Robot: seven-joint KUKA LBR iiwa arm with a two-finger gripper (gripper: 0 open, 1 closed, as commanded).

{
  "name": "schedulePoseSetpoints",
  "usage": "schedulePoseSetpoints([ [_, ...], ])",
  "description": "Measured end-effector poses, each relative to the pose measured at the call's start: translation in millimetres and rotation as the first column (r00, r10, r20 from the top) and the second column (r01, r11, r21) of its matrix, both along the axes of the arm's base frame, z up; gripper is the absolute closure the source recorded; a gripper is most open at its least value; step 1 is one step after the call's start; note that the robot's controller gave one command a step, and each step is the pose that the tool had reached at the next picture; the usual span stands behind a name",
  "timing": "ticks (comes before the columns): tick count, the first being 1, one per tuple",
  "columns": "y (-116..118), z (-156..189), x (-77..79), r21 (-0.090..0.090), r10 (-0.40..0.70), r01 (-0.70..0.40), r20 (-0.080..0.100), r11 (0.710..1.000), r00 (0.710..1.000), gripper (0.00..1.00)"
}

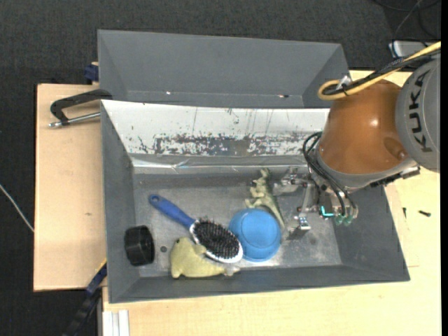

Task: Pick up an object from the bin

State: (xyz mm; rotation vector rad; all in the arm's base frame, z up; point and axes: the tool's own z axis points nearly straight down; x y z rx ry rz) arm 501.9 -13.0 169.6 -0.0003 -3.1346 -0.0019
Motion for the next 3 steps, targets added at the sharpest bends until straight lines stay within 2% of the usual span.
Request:
schedulePoseSetpoints([
  [1,-23.9,-57.5,53.1,-0.001,-0.034,0.034,0.017,0.999,0.999,0.00],
  [2,-28.9,-67.9,96.2,0.002,-0.319,0.319,0.015,0.948,0.948,0.00],
  [3,-1.2,-68.5,78.6,0.001,-0.439,0.439,0.007,0.898,0.898,0.00],
])
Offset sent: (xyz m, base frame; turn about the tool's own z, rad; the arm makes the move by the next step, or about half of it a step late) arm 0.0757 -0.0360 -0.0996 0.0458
